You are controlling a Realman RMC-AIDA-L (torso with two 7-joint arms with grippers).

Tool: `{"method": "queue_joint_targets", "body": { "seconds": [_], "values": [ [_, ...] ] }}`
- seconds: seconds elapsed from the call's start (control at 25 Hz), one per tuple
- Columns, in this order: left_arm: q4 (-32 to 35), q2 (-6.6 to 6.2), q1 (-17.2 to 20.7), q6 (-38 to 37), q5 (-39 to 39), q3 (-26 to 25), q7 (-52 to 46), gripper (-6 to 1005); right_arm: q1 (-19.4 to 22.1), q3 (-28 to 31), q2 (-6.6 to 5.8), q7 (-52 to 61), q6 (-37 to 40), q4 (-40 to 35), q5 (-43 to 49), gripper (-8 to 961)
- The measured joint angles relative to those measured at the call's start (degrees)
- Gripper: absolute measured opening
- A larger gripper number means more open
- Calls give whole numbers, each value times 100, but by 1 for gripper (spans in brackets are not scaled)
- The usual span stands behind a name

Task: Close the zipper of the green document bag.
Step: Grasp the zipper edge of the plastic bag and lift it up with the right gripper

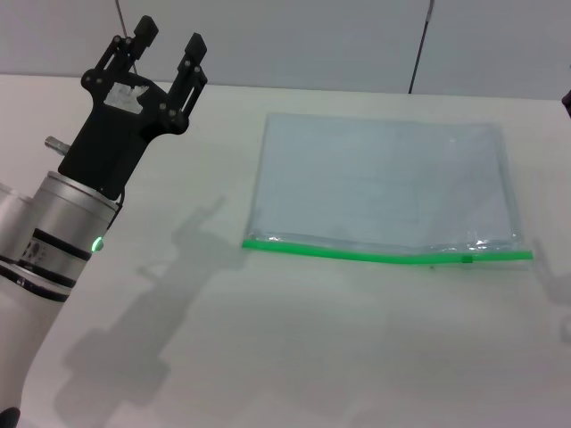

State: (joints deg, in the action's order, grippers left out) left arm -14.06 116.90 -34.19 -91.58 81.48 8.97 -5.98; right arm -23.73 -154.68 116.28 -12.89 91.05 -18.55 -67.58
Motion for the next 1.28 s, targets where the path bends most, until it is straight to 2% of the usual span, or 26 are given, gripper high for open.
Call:
{"method": "queue_joint_targets", "body": {
  "seconds": [0.8, 1.0, 1.28],
  "values": [
    [0, 0, 0, 10, 0, 0, 5, 594, -26, -29, 8, -127, -107, 36, -4, 824],
    [0, -7, 0, 25, -1, 0, 11, 593, -57, -156, 6, -768, -394, 44, -2, 825],
    [18, -9, 14, 42, -24, 0, 3, 593, 154, -329, 27, -2337, -580, 70, -21, 819]
  ]
}}
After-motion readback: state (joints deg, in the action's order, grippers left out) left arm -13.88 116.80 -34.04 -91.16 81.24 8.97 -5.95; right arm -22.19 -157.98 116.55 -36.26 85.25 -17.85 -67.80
